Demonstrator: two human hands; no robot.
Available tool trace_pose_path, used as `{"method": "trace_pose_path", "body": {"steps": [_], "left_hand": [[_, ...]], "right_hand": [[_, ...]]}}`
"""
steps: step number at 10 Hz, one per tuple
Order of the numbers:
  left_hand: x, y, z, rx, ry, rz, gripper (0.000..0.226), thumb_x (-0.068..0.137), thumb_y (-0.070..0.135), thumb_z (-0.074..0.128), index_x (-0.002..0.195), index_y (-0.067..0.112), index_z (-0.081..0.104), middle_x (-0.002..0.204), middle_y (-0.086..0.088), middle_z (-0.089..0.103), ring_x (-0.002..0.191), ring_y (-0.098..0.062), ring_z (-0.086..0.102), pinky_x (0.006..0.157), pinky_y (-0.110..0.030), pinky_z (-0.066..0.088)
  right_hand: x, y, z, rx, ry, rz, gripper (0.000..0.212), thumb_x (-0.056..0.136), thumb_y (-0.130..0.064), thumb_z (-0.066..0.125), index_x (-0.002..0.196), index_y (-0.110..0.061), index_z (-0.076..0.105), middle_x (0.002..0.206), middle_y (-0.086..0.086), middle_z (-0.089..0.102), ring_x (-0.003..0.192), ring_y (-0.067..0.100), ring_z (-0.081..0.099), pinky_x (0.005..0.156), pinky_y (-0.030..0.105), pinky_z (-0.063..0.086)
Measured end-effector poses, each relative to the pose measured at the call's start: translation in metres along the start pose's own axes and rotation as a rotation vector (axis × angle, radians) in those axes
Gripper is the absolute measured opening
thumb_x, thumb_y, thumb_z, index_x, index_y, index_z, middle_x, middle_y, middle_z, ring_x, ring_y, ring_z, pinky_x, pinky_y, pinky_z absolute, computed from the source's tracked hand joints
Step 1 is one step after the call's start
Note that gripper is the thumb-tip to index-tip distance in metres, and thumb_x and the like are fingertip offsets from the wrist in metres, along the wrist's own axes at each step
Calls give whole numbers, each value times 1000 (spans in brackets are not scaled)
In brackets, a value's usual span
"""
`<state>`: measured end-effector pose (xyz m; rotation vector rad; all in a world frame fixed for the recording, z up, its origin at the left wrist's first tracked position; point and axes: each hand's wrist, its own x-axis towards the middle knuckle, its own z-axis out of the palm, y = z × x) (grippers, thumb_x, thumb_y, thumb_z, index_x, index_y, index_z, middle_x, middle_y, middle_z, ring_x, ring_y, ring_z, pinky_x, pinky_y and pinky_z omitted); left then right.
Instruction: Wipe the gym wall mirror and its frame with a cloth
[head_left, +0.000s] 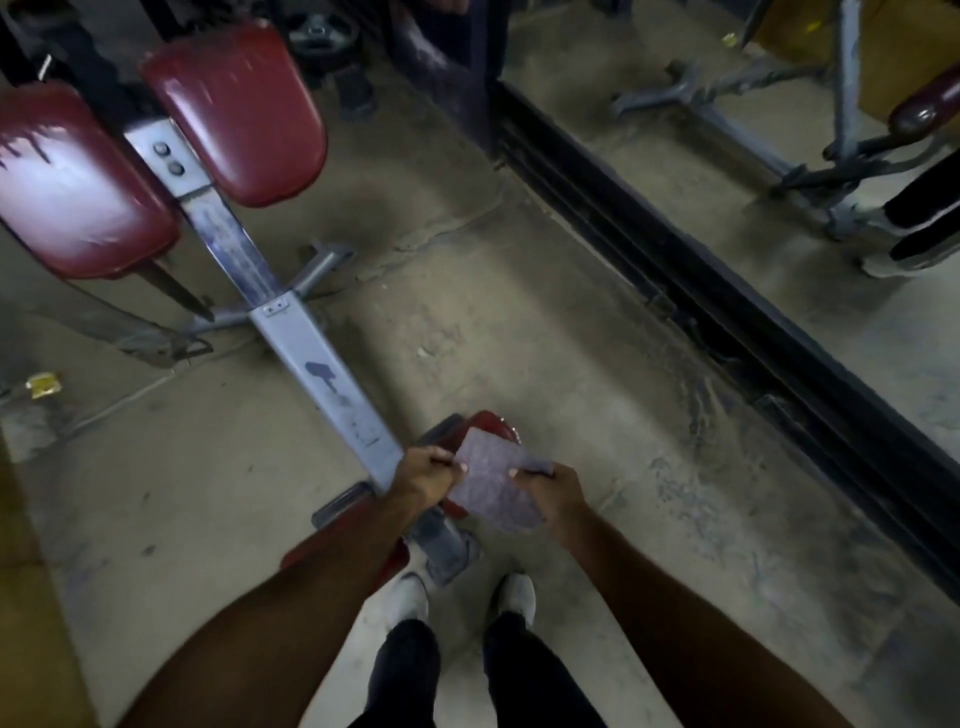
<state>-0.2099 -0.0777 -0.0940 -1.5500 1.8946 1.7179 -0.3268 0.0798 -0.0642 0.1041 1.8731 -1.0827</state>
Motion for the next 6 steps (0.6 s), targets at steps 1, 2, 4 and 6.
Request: {"method": "trace_pose_path", "body": {"steps": [1,2,4,6], "left_hand": [[31,-16,6,56,106,30,24,82,19,83,68,28,66,75,10,69,81,-16,67,85,-32,57],[66,-22,11,73,154,90,15,83,20,82,74,23,71,80,6,73,81,-14,68,82,-28,56],[105,-34,10,198,131,140,17,89,32,76,99,19,77,96,3,74,92,-14,67,80,-23,48],[74,-31,7,20,271,96,18,93,34,72,103,20,66,93,7,65,82,-10,59,68,-13,43]], "right_hand": [[25,20,15,19,18,54,14,95,-18,70,106,-9,70,90,2,71,76,15,65,64,25,52],[53,34,30,76,24,94,7,94,-19,72,95,-13,69,102,12,75,75,17,71,64,30,57],[87,59,49,157,48,97,10,93,-23,75,88,-20,67,84,-1,70,68,10,67,61,27,57],[71,71,37,118,18,-9,31,86,-33,83,60,-25,66,58,-9,62,55,12,56,59,25,43]]}}
